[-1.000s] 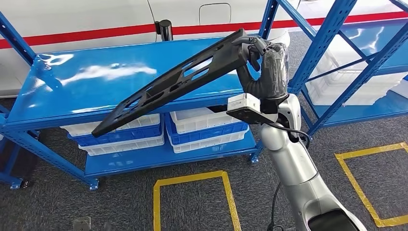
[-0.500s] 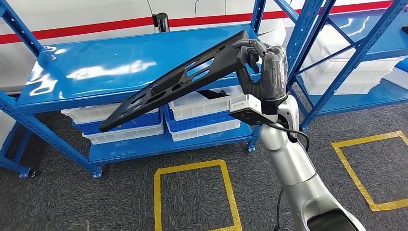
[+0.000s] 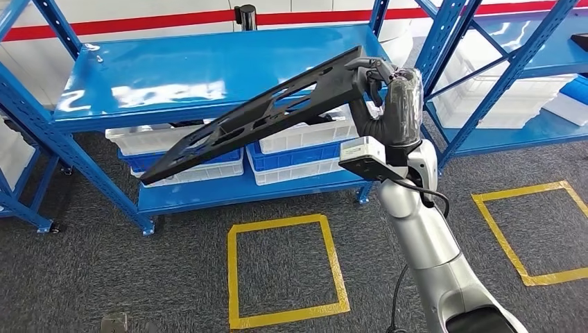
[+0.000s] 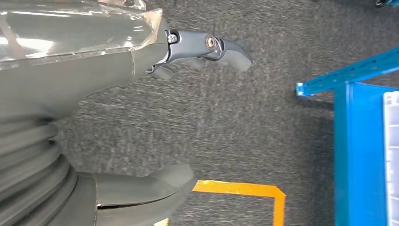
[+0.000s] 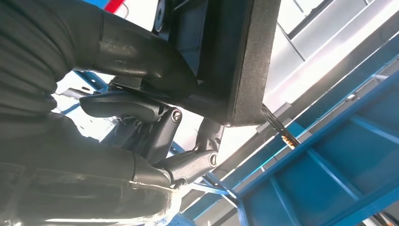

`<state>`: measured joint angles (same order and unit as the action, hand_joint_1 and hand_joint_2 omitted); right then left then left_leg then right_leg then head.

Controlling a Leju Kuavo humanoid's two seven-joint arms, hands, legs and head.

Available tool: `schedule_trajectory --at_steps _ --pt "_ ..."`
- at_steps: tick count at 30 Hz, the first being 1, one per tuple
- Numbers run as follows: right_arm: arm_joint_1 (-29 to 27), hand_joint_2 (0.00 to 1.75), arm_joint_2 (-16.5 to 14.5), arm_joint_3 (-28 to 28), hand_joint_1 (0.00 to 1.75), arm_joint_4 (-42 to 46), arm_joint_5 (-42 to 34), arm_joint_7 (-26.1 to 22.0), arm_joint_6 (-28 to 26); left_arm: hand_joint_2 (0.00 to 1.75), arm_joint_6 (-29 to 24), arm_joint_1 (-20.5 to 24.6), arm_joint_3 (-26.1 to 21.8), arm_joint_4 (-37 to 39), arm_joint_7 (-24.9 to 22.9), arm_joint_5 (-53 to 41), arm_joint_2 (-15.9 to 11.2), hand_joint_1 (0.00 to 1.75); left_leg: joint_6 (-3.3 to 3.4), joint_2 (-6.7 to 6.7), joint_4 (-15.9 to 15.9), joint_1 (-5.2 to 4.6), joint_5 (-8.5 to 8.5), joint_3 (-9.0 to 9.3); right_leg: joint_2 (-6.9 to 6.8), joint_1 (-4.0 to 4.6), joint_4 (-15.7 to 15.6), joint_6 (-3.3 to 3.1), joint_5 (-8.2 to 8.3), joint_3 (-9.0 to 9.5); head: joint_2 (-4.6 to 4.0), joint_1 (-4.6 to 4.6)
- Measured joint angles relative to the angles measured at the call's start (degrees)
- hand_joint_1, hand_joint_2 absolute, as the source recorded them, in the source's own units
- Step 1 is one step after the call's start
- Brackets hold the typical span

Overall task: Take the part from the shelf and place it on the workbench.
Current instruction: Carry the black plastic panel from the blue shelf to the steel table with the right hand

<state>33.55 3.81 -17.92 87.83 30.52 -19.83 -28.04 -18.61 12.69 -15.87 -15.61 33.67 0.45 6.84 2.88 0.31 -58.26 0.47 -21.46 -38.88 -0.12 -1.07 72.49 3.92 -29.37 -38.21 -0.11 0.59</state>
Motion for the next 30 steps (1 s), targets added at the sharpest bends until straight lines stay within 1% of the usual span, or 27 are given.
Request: schedule_trajectory --at_steps 1,2,3,4,5,10,12,13,14,15,16,17,18,19,20,21,22,23,24,25,26,27,28,29,30 --pt "0.02 1.75 0.06 0.11 1.75 0.02 -0.44 -0.14 0.03 1.75 0.01 0.00 0.00 -0.01 -0.02 -0.04 0.00 0.00 -0.18 -0.02 -0.04 -0.04 0.74 -0.78 -0.01 0.08 -3.67 -0.01 0.41 3.29 0.00 0.00" --pt "0.05 1.75 0.10 0.21 1.75 0.03 -0.84 -0.30 0.06 1.75 0.01 -0.01 0.00 -0.02 -0.03 -0.05 -0.01 0.00 -0.35 -0.05 -0.09 -0.10 1.29 -1.30 -0.01 0.21 -7.34 -0.26 0.20 6.37 0.00 0.01" --pt "0.08 1.75 0.13 0.29 1.75 0.05 -1.16 -0.44 0.09 1.75 0.01 -0.02 0.00 -0.03 -0.03 -0.05 -0.02 0.00 -0.49 -0.08 -0.13 -0.15 1.65 -1.60 -0.01 0.32 -10.24 -0.59 -0.35 8.75 0.00 0.01" --pt "0.10 1.75 0.15 0.34 1.75 0.06 -1.35 -0.53 0.10 1.75 0.01 -0.03 0.00 -0.04 -0.03 -0.04 -0.02 0.00 -0.58 -0.10 -0.16 -0.20 1.82 -1.71 -0.01 0.40 -11.95 -0.85 -0.95 10.15 0.00 0.02" --pt "0.11 1.75 0.15 0.34 1.75 0.06 -1.36 -0.54 0.11 1.75 0.01 -0.03 0.00 -0.04 -0.03 -0.04 -0.02 0.00 -0.61 -0.12 -0.16 -0.23 1.85 -1.72 -0.01 0.45 -12.32 -0.90 -1.11 10.45 0.00 0.02" --pt "0.12 1.75 0.15 0.34 1.75 0.05 -1.40 -0.56 0.12 1.75 0.01 -0.03 0.00 -0.04 -0.03 -0.04 -0.03 0.00 -0.62 -0.13 -0.17 -0.25 1.87 -1.75 -0.01 0.49 -12.60 -0.92 -1.21 10.70 0.00 0.04" --pt "0.19 1.75 0.15 0.36 1.75 0.04 -1.50 -0.66 0.14 1.75 -0.01 -0.02 0.00 -0.04 -0.02 -0.04 -0.04 0.00 -0.72 -0.15 -0.17 -0.30 2.04 -1.89 -0.04 0.74 -14.17 -1.05 -1.73 11.55 0.00 0.09" --pt "0.28 1.75 0.19 0.42 1.75 0.02 -1.77 -0.84 0.14 1.75 -0.01 -0.05 -0.01 -0.04 0.04 0.01 -0.05 0.00 -0.97 -0.12 0.05 -0.27 2.56 -1.92 -0.03 0.97 -14.97 -1.22 -1.86 11.56 0.00 0.02" --pt "0.36 1.75 0.25 0.50 1.75 -0.01 -2.15 -1.03 0.15 1.75 -0.01 -0.12 -0.03 -0.04 0.13 0.07 -0.08 0.00 -1.31 -0.10 0.35 -0.25 3.21 -1.93 -0.01 1.19 -15.70 -1.50 -1.84 11.44 0.00 -0.04" --pt "0.49 1.75 0.31 0.58 1.75 -0.08 -3.03 -1.28 0.34 1.75 0.02 -0.31 -0.17 -0.04 0.25 0.21 -0.16 0.00 -1.87 -0.16 -0.48 -0.09 1.90 -2.37 -0.08 0.87 -15.96 -2.18 -0.98 10.72 0.00 -0.18" --pt "0.61 1.75 0.37 0.66 1.75 -0.16 -4.03 -1.54 0.62 1.75 0.05 -0.51 -0.40 -0.03 0.38 0.40 -0.28 0.00 -2.66 -0.24 -3.88 0.13 -1.04 -3.33 -0.14 0.55 -16.07 -2.83 0.37 9.40 0.00 -0.32" --pt "0.68 1.75 0.38 0.67 1.75 -0.29 -4.88 -1.66 0.97 1.75 0.14 -0.69 -0.66 -0.03 0.45 0.58 -0.46 0.00 -3.47 -0.34 -8.06 0.51 -3.68 -3.75 -0.25 0.04 -16.05 -3.18 2.03 7.79 0.00 -0.39" --pt "0.80 1.75 0.32 0.67 1.75 -0.44 -5.68 -1.76 1.39 1.75 0.24 -0.80 -0.97 -0.03 0.51 0.84 -0.65 0.00 -4.27 -0.52 -8.73 0.94 -6.72 -1.38 -0.33 -0.51 -15.50 -3.03 3.86 5.49 0.00 -0.47" --pt "0.85 1.75 0.20 0.64 1.75 -0.56 -5.94 -1.79 1.63 1.75 0.33 -0.81 -1.19 -0.03 0.54 1.04 -0.79 0.00 -4.62 -0.62 -8.23 1.22 -7.90 1.35 -0.34 -0.58 -14.89 -2.29 5.13 3.51 0.00 -0.44" --pt "0.94 1.75 0.06 0.60 1.75 -0.67 -6.07 -1.79 1.78 1.75 0.40 -0.82 -1.34 -0.03 0.56 1.20 -0.89 0.00 -4.58 -0.70 -5.19 1.34 -7.36 4.50 -0.35 -0.63 -14.36 -1.38 6.12 2.06 0.00 -0.39" --pt "1.04 1.75 -0.10 0.57 1.75 -0.71 -6.13 -1.79 1.86 1.75 0.42 -0.82 -1.50 -0.03 0.58 1.35 -0.90 0.00 -4.13 -0.79 -1.57 1.17 -7.44 7.00 -0.35 -0.62 -14.02 -0.52 6.84 1.24 0.00 -0.34" --pt "1.09 1.75 -0.19 0.55 1.75 -0.74 -6.16 -1.79 1.90 1.75 0.41 -0.86 -1.63 -0.03 0.60 1.42 -0.90 0.00 -3.31 -0.74 -1.36 0.96 -7.03 6.59 -0.34 -0.46 -14.22 0.09 7.38 1.08 0.00 -0.29" --pt "1.13 1.75 -0.22 0.58 1.75 -0.79 -6.19 -1.78 1.97 1.75 0.40 -0.88 -1.74 -0.02 0.61 1.47 -0.84 0.00 -2.48 -0.63 -1.13 0.77 -6.38 6.23 -0.33 -0.47 -14.15 0.45 7.38 0.78 0.00 -0.29" --pt "1.17 1.75 -0.24 0.62 1.75 -0.85 -6.22 -1.72 2.08 1.75 0.40 -0.90 -1.84 -0.03 0.62 1.51 -0.82 0.00 -1.61 -0.50 -0.87 0.67 -5.65 5.75 -0.31 -0.47 -13.31 0.40 6.45 0.15 0.00 -0.22" --pt "1.22 1.75 -0.27 0.67 1.75 -0.90 -6.23 -1.65 2.19 1.75 0.40 -0.90 -1.91 -0.03 0.62 1.50 -0.83 0.00 -0.90 -0.34 -0.63 0.64 -4.87 5.13 -0.28 -0.47 -11.29 0.04 4.57 -0.77 0.00 -0.15" --pt "1.26 1.75 -0.31 0.72 1.75 -0.94 -6.23 -1.54 2.30 1.75 0.40 -0.89 -1.93 -0.04 0.62 1.48 -0.84 0.00 -0.44 -0.23 -0.59 0.58 -4.14 4.41 -0.26 -0.58 -8.18 -0.53 1.94 -1.84 0.00 -0.07" --pt "1.30 1.75 -0.35 0.77 1.75 -0.99 -6.21 -1.40 2.39 1.75 0.40 -0.89 -1.96 -0.04 0.62 1.44 -0.89 0.00 -0.16 -0.18 -0.58 0.51 -3.43 3.52 -0.21 -0.50 -4.37 -0.92 -0.62 -2.88 0.00 0.02" --pt "1.29 1.75 -0.40 0.84 1.75 -1.05 -6.17 -1.28 2.51 1.75 0.40 -0.89 -1.97 -0.04 0.60 1.39 -0.88 0.00 -0.09 -0.16 -0.60 0.42 -2.71 2.60 -0.16 -0.47 -0.77 -0.96 -2.32 -3.49 0.00 0.04" --pt "1.27 1.75 -0.43 0.94 1.75 -1.14 -6.09 -1.17 2.66 1.75 0.40 -0.89 -1.97 -0.04 0.58 1.33 -0.84 0.00 -0.08 -0.16 -0.62 0.34 -1.99 1.68 -0.11 -0.42 1.69 -0.68 -2.94 -3.49 0.00 0.04" --pt "1.24 1.75 -0.47 1.05 1.75 -1.25 -5.95 -1.10 2.83 1.75 0.39 -0.89 -1.97 -0.04 0.54 1.23 -0.80 0.00 -0.14 -0.16 -0.64 0.28 -1.22 0.70 -0.08 -0.35 2.42 -0.18 -2.47 -2.58 0.00 0.04"
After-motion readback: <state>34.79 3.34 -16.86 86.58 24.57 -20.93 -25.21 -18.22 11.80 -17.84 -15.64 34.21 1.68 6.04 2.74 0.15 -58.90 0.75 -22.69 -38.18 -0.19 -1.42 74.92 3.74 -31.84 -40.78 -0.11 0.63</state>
